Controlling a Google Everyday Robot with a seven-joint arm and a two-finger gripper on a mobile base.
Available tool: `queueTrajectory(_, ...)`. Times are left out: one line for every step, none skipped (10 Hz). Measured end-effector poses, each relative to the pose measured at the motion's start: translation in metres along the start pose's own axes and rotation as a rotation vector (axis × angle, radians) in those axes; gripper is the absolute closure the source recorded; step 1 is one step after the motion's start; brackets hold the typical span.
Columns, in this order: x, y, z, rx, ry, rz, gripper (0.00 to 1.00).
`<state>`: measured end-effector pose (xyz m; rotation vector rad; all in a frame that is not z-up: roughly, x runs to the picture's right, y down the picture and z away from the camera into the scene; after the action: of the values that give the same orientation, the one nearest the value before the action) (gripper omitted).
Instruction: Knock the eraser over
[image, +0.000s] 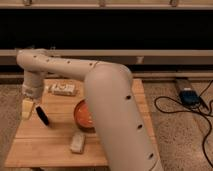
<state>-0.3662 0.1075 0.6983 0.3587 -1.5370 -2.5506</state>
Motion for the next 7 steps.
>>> queueTrajectory(0.008, -0.006, 0.007, 0.006, -0.008, -0.026, 0.2)
queueTrajectory(0.015, -0.012, 0.009, 0.012, -0.006, -0.059, 0.2)
queueTrajectory(0.021, -0.018, 0.007, 0.015, 0.001, -0.091, 0.2)
queueTrajectory(0.029, -0.024, 0.007, 0.02, 0.005, -0.12, 0.2)
queueTrajectory(0.036, -0.032, 0.009, 0.031, 0.0, -0.153, 0.2)
queueTrajectory(0.04, -0.037, 0.013, 0.047, -0.015, -0.175, 0.2)
queueTrajectory(0.043, -0.04, 0.019, 0.065, -0.034, -0.189, 0.2)
